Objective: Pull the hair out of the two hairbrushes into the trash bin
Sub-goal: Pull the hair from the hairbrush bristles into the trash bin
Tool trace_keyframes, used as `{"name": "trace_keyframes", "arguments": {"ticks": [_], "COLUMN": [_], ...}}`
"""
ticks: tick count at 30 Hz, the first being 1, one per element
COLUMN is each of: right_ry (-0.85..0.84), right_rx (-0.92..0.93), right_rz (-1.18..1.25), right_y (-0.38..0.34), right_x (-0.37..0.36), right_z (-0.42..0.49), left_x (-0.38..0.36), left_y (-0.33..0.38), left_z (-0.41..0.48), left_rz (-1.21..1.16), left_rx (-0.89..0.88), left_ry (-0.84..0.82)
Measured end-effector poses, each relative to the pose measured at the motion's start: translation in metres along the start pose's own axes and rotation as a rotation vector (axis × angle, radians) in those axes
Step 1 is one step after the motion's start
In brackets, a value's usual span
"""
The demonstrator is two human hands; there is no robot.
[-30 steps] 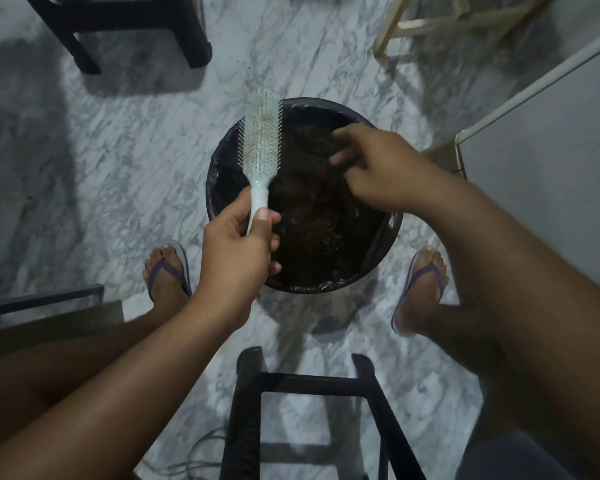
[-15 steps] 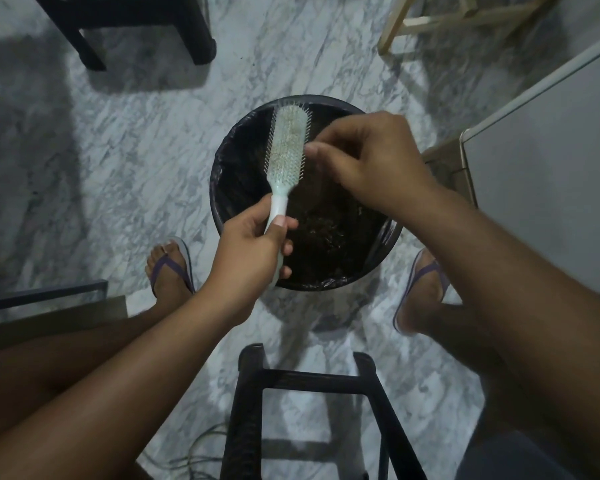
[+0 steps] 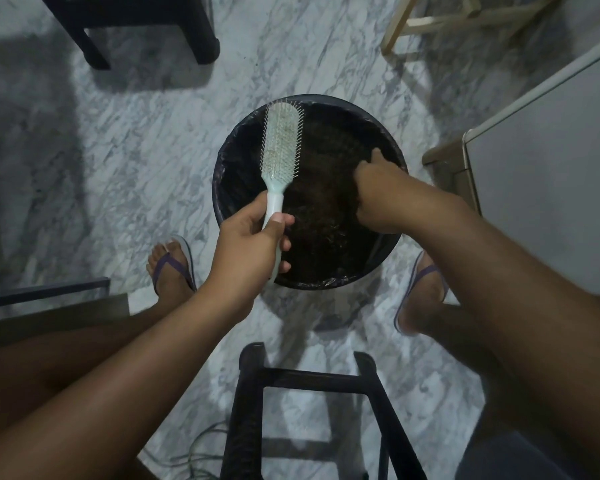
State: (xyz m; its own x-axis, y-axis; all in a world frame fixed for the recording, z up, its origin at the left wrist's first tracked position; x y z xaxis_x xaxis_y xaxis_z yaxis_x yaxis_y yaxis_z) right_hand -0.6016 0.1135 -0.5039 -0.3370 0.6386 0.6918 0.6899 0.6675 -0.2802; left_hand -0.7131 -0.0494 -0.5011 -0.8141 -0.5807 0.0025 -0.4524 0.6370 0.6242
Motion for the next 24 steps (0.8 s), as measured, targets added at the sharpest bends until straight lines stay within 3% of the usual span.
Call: {"name": "trace_keyframes", "arguments": {"ticks": [1,5,7,20,24], "right_ry": [0.009,0.604,0.758,0.895,1.041], "right_rx": [0.025,0.387,0.506,0.556,0.58], "right_rz": [0.022,0.339,0.356,0.259,0.336], "right_y": [-0.003,-0.038,-0.048,-0.052,-0.056], "right_x": [0.0,0.046,0.055,0.061,0.085], "right_z": [-0.001,-0.013,-0.02,-0.017,-0.035], "left_x": [-0.001,-0.005,-0.006,-0.009,-0.009], "left_y": [0.0,-0.003,-0.005,-0.012,-0.015], "left_z": [-0.001,-0.003,-0.002,-0.003,-0.001], "left_rz": [0.007,0.004,0.022,0.139,0.098], "left_rx": [-0.005,0.011,0.016,-0.001,0.032], "left_ry": [-0.005,-0.053,-0.073,-0.104,-0.116]}}
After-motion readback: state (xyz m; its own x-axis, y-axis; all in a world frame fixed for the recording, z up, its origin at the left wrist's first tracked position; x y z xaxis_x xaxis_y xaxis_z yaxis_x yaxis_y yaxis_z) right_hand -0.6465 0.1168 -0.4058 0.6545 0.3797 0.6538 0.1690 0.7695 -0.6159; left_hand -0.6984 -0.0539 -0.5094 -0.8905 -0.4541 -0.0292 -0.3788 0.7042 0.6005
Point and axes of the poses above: each hand's wrist, its own z-axis towards the middle knuckle, its own x-axis out of the back of the hand, y = z × x, the point moved 8 cm from there along z, towards the middle knuckle, and after that the axes turned 14 degrees about x, right-handed, at the moved point
